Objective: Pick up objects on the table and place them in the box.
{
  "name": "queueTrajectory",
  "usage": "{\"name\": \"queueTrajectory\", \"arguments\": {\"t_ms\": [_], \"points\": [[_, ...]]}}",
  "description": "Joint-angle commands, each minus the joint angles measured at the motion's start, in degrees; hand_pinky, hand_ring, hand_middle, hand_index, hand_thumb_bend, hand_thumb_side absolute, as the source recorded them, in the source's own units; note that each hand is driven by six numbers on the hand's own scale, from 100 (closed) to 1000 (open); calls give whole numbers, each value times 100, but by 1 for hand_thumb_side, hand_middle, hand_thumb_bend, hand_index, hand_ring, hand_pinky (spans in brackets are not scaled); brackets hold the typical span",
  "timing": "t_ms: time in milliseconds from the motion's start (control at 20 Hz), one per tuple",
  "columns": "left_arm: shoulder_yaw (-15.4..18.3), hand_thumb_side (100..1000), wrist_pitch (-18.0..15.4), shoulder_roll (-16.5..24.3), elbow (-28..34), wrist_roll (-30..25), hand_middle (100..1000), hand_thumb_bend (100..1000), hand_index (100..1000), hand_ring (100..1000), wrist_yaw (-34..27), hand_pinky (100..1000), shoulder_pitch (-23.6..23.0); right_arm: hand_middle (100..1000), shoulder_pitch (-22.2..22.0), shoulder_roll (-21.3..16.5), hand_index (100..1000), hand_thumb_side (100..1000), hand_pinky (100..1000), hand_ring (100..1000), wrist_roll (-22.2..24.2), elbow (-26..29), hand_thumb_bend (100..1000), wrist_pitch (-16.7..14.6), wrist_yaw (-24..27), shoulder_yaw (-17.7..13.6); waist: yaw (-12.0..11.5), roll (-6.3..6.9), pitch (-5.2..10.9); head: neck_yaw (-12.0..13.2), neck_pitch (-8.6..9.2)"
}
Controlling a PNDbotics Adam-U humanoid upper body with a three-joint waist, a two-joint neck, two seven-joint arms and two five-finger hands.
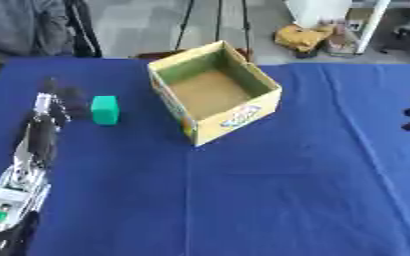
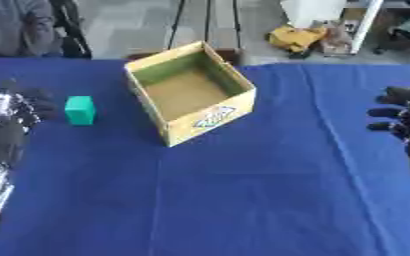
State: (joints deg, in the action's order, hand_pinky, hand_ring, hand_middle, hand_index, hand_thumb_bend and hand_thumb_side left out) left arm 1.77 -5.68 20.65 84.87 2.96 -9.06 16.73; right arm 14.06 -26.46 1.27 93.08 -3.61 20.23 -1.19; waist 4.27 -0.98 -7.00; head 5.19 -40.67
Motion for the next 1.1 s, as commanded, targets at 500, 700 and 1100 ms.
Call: {"name": "queueTrajectory", "arguments": {"t_ms": [500,700,1100], "points": [[49,1000,8,151,119,-94,676,389,768,684,59,702,117,710,39,-105,815,885,596,692,-15,72,100,8,-19,-42,2,6,91,-2,73],[42,790,65,392,118,-281,684,289,778,692,370,706,247,710,38,-113,815,885,596,692,-6,70,100,11,-20,-34,14,12,103,5,77],[-141,164,197,1545,-308,-856,682,228,786,695,2761,698,1061,710,34,-140,815,884,596,692,22,63,100,21,-28,-3,77,49,142,33,63]]}}
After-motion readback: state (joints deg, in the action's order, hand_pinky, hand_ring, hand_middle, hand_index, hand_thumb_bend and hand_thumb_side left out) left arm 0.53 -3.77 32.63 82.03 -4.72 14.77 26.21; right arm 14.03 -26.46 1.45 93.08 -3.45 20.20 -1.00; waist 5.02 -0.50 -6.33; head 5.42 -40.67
